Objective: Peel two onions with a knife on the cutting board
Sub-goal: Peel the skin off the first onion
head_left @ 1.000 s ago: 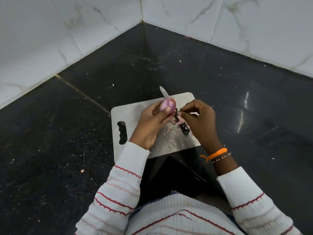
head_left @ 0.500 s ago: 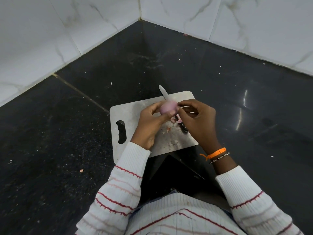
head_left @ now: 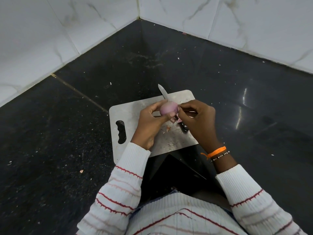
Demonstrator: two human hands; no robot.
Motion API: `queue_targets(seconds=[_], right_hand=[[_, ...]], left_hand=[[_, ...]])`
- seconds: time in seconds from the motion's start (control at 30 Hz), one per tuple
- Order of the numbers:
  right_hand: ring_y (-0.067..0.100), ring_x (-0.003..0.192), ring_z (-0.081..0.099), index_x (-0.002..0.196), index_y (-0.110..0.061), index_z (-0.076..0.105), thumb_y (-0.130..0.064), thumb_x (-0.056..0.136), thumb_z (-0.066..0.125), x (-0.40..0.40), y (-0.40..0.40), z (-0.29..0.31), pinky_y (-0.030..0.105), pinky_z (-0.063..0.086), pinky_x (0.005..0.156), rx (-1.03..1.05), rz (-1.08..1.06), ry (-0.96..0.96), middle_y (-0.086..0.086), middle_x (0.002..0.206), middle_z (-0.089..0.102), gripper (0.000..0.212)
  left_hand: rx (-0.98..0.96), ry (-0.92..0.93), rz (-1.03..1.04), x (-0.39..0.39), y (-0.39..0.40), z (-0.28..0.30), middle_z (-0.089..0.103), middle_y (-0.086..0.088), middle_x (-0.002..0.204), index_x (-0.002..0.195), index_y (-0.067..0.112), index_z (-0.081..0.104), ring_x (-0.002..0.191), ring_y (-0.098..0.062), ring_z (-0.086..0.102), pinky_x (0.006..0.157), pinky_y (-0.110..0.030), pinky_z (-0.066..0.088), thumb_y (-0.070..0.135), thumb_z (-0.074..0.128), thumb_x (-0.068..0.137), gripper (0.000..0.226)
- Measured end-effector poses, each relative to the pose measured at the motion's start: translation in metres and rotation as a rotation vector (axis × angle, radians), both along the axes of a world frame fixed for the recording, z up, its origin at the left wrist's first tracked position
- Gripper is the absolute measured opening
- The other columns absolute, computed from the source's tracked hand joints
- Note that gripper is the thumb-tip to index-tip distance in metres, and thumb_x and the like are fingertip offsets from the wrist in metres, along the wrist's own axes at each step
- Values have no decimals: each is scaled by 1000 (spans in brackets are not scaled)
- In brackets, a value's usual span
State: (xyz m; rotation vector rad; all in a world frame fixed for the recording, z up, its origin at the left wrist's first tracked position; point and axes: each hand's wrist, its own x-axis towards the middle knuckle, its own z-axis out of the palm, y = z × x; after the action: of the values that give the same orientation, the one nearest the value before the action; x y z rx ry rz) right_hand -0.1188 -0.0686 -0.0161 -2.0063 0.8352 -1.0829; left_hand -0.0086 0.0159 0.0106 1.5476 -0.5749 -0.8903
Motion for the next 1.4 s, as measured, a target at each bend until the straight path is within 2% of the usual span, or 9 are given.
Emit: queue_targets(seconds=[0.27,0.47,0.8,0.93,1.0,1.07,1.2,1.33,1.4], right_hand=[[11,70,67,81,-20,67,-6,86,59,-1,-2,5,25,56,66,222,-45,-19,-13,76,66,17],[3,68,64,84,-14,72,-11,81,69,2,-2,7,10,50,63,219,-36,83,-6,80,66,5],[6,63,63,77,-14,64,-8,82,65,2,-3,5,11,50,58,246,-45,105,-5,77,62,8],[21,70,68,75,-17,63,-8,83,64,-3,-10,0,39,58,70,332,-74,102,1,78,66,12],[24,72,68,75,-20,63,-10,85,63,-3,-11,1,44,58,71,350,-75,106,5,79,67,15],[23,71,68,78,-22,63,-13,87,63,-1,-8,5,40,58,69,353,-54,75,2,79,67,13],[11,69,66,82,-19,68,-15,82,69,5,-1,7,11,49,57,276,-22,75,-5,83,65,3],[8,69,61,83,-12,72,-13,80,70,11,2,4,14,49,63,192,-59,104,-5,80,62,3],[5,66,61,80,-11,70,-10,81,68,13,2,4,14,48,60,201,-82,95,-4,80,61,2]], left_hand=[[-7,-34,5,-5,-1,0,58,4,117,116,22,59,94,-7,55,64,0,47,9,76,77,44],[29,-139,21,-2,-2,-4,57,4,120,115,24,59,108,-18,57,67,-6,50,9,81,72,51],[19,-165,-40,0,-1,-4,54,11,115,113,28,57,101,-11,55,66,-1,47,9,77,76,47],[-15,-107,-62,4,1,-2,53,14,110,111,31,56,97,-8,55,64,0,47,7,75,77,46],[-20,-86,-57,5,1,-1,53,12,112,112,30,56,94,-7,55,64,-1,47,6,75,77,46],[-13,-94,-46,5,1,-2,54,13,111,112,29,56,93,-6,55,63,0,46,5,76,76,47],[28,-190,-17,2,-2,-6,54,12,115,113,28,57,97,-8,54,62,0,45,10,80,73,49],[53,-262,4,1,-3,-7,54,3,126,116,26,57,109,-16,54,74,-11,48,12,80,73,51],[55,-265,11,0,-3,-6,54,3,126,115,26,57,108,-14,53,72,-9,48,12,80,74,50]])
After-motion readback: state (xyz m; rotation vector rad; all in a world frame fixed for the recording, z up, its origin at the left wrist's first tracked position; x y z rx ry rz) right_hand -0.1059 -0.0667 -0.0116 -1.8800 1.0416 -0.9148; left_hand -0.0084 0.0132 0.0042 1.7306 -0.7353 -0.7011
